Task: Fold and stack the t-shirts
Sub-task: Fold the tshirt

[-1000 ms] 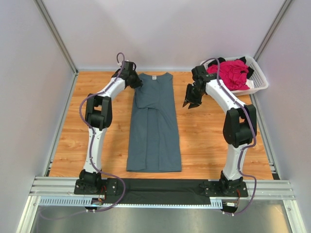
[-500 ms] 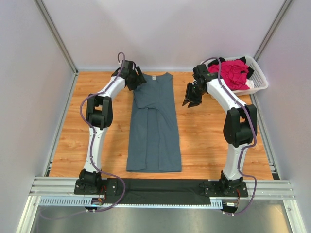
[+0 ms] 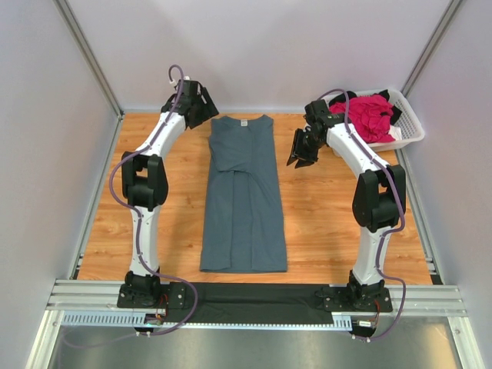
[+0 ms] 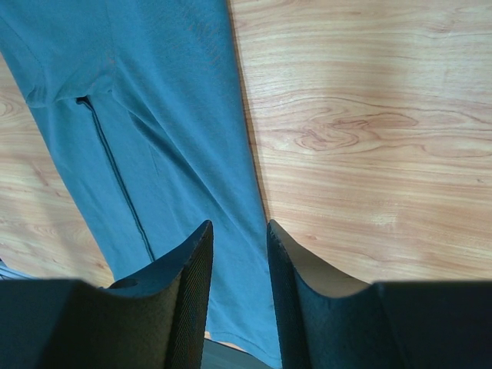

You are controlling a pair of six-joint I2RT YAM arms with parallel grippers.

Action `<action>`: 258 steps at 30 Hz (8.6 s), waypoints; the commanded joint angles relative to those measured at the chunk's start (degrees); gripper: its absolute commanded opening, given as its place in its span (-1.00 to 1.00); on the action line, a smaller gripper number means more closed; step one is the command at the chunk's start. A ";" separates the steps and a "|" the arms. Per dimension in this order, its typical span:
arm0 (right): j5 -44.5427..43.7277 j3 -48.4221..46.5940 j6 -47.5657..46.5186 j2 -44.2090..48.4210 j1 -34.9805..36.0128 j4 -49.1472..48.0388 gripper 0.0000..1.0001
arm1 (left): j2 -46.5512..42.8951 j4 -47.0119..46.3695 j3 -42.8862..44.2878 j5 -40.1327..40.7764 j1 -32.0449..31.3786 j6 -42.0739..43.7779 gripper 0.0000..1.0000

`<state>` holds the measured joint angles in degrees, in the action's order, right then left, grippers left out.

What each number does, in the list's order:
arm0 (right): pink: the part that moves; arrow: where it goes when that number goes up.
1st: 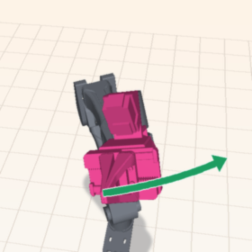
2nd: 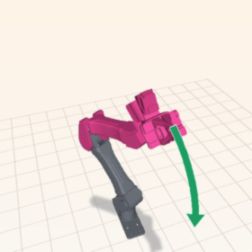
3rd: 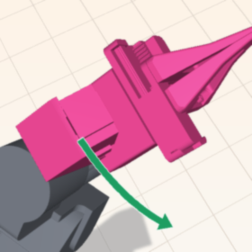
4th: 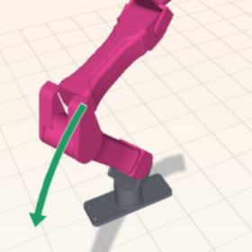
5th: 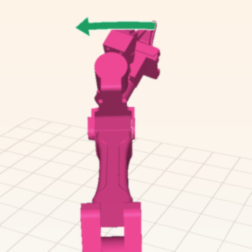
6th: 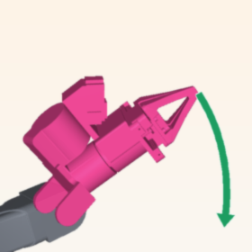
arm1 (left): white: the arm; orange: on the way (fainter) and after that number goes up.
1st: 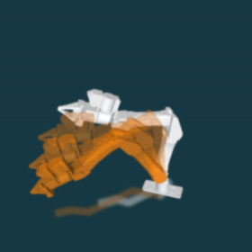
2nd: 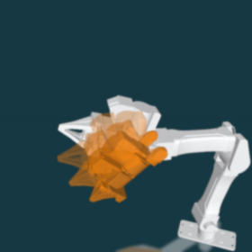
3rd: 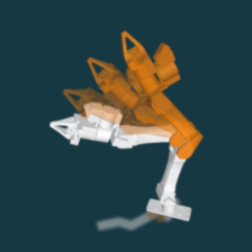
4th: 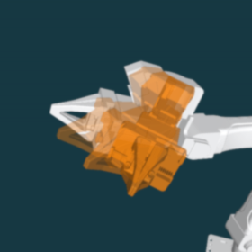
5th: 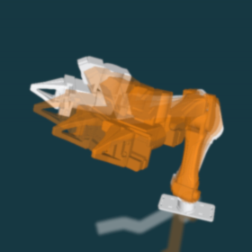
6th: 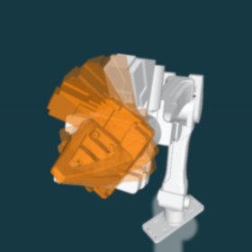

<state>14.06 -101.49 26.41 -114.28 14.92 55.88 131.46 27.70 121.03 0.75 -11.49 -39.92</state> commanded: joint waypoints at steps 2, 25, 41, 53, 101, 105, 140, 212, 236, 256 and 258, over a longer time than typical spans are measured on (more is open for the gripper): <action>0.88 -1.87 -0.93 -0.59 -0.15 -1.03 -0.28 | 2.04 4.46 -2.03 0.22 1.73 -3.05 0.43; 0.09 -1.25 -0.75 -0.59 -0.06 -0.24 -0.30 | 9.78 0.51 0.52 -7.70 1.82 -6.84 -0.43; 0.79 -1.34 -0.57 -1.47 -0.15 -0.51 -0.31 | 4.07 -7.49 -1.68 -11.13 0.59 -7.19 -1.00; 1.05 -1.51 -0.84 -1.91 -0.24 -0.33 -0.31 | 7.32 -5.48 0.61 -9.20 -0.73 -8.24 -0.99; 1.40 36.25 8.56 25.67 10.12 -13.51 0.53 | -52.50 14.31 -65.38 -15.78 -1.60 -1.64 0.33; 1.05 49.61 14.96 35.16 14.69 -17.90 0.48 | -61.30 13.96 -76.28 -14.73 -5.65 -6.04 0.29; -7.74 75.39 35.90 48.36 35.71 -30.74 -0.21 | -79.78 4.73 -101.70 -16.57 -16.37 -12.81 -0.10; 4.39 13.26 8.22 5.56 6.36 -10.26 -0.99 | -29.08 20.46 -34.29 1.62 -7.68 3.80 -1.00; 11.42 -2.48 2.77 -9.38 0.55 -5.52 -0.99 | -13.96 20.19 -22.34 -1.46 -7.15 6.17 -1.00; 7.30 -21.45 0.13 -15.45 -1.12 4.40 0.01 | -14.12 26.78 -15.40 3.02 -5.74 5.47 0.20; 6.06 -22.08 -0.22 -14.05 -1.03 5.03 0.07 | -15.61 27.58 -13.90 2.68 -5.65 5.29 0.23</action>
<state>21.91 -119.96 27.33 -130.98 14.17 58.63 121.47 53.76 102.65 2.48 -17.56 -35.07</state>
